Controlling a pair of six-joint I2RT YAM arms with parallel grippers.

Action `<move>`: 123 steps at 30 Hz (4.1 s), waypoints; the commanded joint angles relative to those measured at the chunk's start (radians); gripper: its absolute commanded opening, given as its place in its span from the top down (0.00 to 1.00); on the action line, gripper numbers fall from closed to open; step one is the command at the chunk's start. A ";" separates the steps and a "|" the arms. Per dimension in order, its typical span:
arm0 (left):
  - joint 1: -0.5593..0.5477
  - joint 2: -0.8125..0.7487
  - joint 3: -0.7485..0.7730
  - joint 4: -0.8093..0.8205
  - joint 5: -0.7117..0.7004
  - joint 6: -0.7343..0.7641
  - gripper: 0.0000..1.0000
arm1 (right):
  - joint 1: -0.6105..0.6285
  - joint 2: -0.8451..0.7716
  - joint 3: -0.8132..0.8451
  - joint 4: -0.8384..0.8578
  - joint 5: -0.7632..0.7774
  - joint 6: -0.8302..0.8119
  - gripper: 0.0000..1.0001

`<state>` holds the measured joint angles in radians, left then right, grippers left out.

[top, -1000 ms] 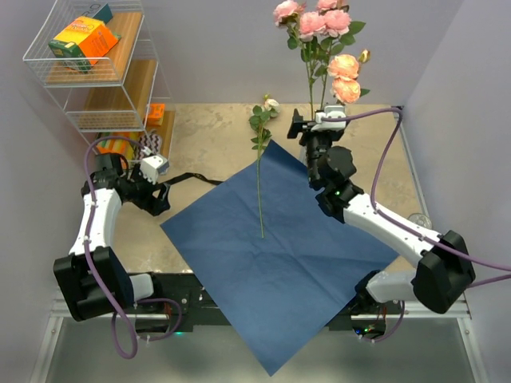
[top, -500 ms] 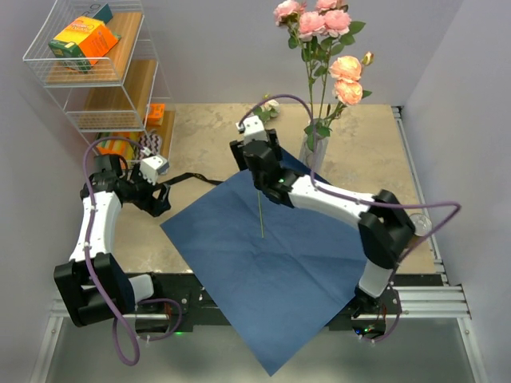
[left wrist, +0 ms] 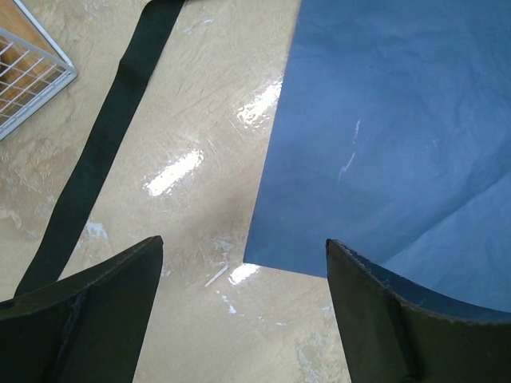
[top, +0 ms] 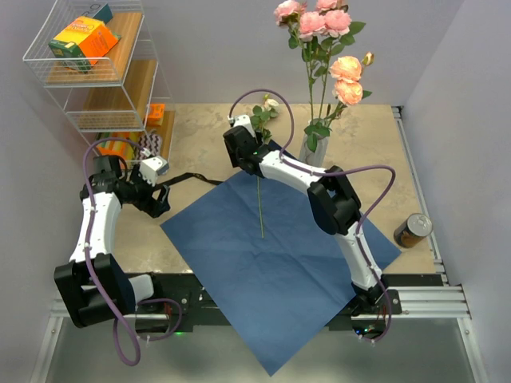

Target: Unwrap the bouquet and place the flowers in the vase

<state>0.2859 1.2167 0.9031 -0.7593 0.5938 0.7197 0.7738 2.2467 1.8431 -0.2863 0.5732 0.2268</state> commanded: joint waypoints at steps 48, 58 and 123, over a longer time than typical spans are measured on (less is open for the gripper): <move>0.044 0.037 -0.018 0.034 0.018 0.041 0.12 | -0.018 -0.030 -0.225 0.107 -0.260 0.088 0.88; 0.053 0.027 -0.017 0.026 0.017 0.055 0.12 | -0.030 0.086 -0.026 0.018 -0.233 0.046 0.58; 0.107 0.086 0.034 -0.021 0.052 0.104 0.12 | -0.203 -0.733 -0.217 1.226 -0.145 -0.702 1.00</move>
<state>0.3805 1.2980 0.8978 -0.7765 0.6254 0.7906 0.5907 1.4952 1.6268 0.8017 0.3874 -0.4660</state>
